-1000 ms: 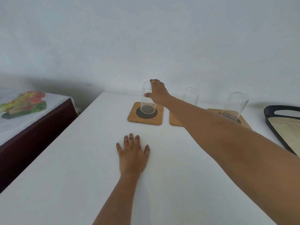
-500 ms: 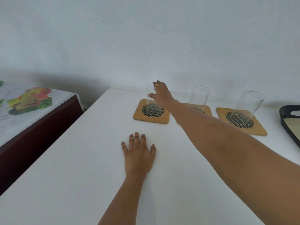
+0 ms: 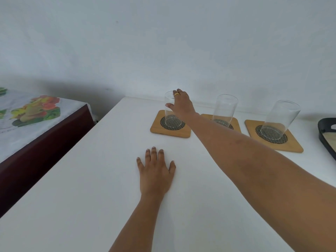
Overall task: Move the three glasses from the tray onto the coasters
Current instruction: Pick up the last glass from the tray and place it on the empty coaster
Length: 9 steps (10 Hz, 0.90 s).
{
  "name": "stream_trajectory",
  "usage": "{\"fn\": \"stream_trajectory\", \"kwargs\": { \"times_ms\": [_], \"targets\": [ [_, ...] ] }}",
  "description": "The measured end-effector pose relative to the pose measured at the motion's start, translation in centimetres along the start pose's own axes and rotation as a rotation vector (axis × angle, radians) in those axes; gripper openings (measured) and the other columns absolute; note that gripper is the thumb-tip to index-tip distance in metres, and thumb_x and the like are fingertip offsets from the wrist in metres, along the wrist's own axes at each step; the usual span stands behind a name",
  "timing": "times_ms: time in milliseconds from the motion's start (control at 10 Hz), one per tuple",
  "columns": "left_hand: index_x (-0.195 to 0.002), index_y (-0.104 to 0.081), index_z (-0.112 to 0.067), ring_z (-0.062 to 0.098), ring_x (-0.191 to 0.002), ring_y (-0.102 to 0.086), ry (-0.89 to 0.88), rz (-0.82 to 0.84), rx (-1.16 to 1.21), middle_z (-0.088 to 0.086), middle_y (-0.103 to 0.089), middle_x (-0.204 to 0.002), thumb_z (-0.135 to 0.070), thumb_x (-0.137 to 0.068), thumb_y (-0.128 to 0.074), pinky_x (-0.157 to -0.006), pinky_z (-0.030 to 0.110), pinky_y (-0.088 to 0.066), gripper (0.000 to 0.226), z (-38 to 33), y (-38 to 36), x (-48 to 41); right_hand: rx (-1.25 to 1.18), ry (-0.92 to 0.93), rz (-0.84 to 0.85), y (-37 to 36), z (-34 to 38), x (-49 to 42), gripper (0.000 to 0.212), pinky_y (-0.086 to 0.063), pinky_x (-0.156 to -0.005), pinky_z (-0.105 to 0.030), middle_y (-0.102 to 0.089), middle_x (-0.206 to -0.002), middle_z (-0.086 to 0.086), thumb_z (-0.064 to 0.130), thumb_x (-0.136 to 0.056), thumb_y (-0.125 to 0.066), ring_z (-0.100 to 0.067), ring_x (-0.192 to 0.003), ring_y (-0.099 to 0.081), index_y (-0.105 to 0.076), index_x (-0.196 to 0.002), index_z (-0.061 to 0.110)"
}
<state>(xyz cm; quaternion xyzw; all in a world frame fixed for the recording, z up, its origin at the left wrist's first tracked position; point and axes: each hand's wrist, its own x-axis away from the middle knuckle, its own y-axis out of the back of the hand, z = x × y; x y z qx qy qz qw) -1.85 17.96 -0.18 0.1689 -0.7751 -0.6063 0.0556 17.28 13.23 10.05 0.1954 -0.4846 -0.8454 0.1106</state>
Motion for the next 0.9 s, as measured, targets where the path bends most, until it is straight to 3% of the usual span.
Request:
{"fn": "stream_trajectory", "kwargs": {
  "times_ms": [700, 900],
  "targets": [
    [-0.144, -0.023, -0.015, 0.023, -0.146, -0.013, 0.001, 0.003, 0.007, 0.008, -0.021, -0.156, -0.049, -0.095, -0.027, -0.118, 0.052, -0.010, 0.060, 0.0, 0.1, 0.0, 0.044, -0.066, -0.073, -0.8, 1.0, 0.2, 0.061, -0.035, -0.109, -0.037, -0.022, -0.154, -0.014, 0.030, -0.096, -0.050, -0.028, -0.143, -0.016, -0.026, -0.143, -0.001],
    [-0.144, -0.024, -0.015, 0.023, -0.146, -0.013, 0.010, -0.006, 0.015, 0.008, -0.022, -0.156, -0.048, -0.095, -0.027, -0.118, 0.051, -0.010, 0.059, -0.1, 0.2, 0.0, -0.052, -0.028, -0.110, -0.7, 1.2, 1.3, 0.072, -0.020, -0.117, -0.042, -0.005, -0.158, -0.016, 0.034, -0.093, -0.053, -0.033, -0.146, -0.003, -0.014, -0.149, 0.010]
  ]
}}
